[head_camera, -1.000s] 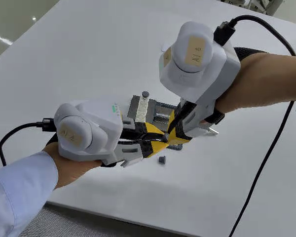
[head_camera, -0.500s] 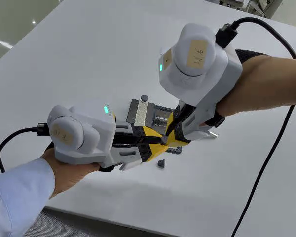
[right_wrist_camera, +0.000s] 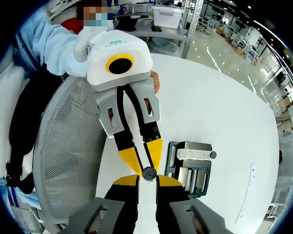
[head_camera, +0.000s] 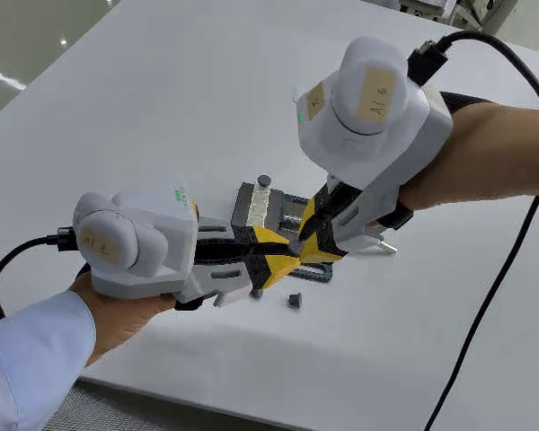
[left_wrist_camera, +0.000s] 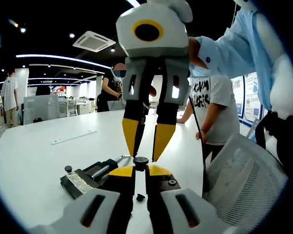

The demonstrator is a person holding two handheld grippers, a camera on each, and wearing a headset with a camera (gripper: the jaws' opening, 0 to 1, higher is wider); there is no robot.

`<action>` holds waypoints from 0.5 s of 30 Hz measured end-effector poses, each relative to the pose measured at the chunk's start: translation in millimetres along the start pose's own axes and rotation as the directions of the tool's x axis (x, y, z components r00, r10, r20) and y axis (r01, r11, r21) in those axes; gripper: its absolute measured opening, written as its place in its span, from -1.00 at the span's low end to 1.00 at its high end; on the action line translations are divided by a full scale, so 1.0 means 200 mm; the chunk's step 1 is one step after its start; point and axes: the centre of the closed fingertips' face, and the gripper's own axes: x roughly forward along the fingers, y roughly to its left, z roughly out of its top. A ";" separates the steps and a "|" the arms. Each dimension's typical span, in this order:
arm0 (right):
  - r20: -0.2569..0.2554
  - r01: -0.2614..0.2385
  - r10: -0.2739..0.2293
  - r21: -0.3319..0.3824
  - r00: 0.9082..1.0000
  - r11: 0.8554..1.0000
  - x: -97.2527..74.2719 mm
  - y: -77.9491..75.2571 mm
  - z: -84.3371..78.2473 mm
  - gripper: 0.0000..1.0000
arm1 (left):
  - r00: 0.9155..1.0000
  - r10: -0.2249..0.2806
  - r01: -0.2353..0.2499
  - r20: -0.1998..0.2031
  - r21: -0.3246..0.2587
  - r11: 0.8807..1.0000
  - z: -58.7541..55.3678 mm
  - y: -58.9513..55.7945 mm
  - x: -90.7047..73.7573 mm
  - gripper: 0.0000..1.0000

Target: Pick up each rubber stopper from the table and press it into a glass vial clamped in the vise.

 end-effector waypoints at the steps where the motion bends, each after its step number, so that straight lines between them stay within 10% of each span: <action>1: 0.000 0.003 -0.003 -0.002 1.000 1.000 0.00 0.00 0.00 -0.81 | 1.000 0.001 -0.001 0.001 -0.001 1.000 0.00 0.00 0.00 -0.96; 15: 0.022 0.003 -0.003 0.012 1.000 1.000 -0.01 -0.01 0.02 -0.83 | 1.000 0.005 -0.005 0.009 0.000 1.000 0.01 0.00 0.00 -0.96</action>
